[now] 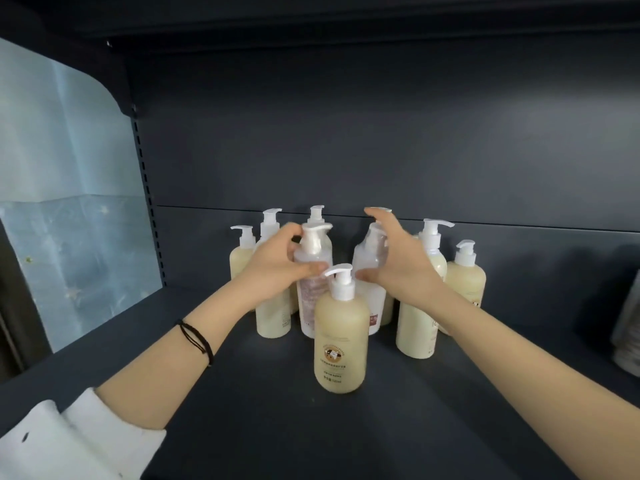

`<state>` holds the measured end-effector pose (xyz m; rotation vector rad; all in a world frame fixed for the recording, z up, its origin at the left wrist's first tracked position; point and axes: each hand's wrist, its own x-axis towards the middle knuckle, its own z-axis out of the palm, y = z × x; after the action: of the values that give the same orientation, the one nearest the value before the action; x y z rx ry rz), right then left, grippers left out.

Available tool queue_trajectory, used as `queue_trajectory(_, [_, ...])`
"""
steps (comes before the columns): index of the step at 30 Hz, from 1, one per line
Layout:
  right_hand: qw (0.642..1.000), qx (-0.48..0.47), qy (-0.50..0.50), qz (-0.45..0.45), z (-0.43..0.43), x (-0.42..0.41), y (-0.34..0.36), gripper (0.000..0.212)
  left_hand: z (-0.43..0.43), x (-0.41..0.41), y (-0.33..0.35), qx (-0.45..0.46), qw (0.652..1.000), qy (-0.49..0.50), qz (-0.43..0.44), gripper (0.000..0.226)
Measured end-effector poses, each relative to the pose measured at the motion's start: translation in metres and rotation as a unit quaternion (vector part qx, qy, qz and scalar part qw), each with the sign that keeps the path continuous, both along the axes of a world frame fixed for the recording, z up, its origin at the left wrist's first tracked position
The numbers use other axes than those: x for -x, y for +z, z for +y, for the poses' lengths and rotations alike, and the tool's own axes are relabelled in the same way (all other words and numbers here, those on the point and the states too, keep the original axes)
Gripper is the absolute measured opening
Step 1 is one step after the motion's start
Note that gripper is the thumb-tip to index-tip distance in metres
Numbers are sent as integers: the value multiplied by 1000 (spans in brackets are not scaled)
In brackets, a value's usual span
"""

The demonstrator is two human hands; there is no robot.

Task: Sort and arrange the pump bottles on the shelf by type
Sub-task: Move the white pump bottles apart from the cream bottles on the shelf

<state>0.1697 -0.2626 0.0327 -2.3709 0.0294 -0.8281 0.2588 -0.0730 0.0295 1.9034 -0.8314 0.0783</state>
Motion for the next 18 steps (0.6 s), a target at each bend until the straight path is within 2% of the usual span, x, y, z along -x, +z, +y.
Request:
queue_trajectory(3, [998, -14, -5, -56, 5, 16, 18, 97, 17, 7, 19, 50, 999, 15, 14, 44])
queue_trajectory(9, [985, -103, -56, -128, 18, 60, 33, 99, 47, 41, 34, 146, 985, 89, -21, 49])
queue_trajectory(13, [974, -140, -91, -152, 22, 92, 29, 89, 60, 70, 33, 187, 977, 100, -32, 50])
queue_trajectory(18, [976, -115, -135, -124, 27, 142, 12, 62, 67, 112, 27, 193, 980, 55, -14, 37])
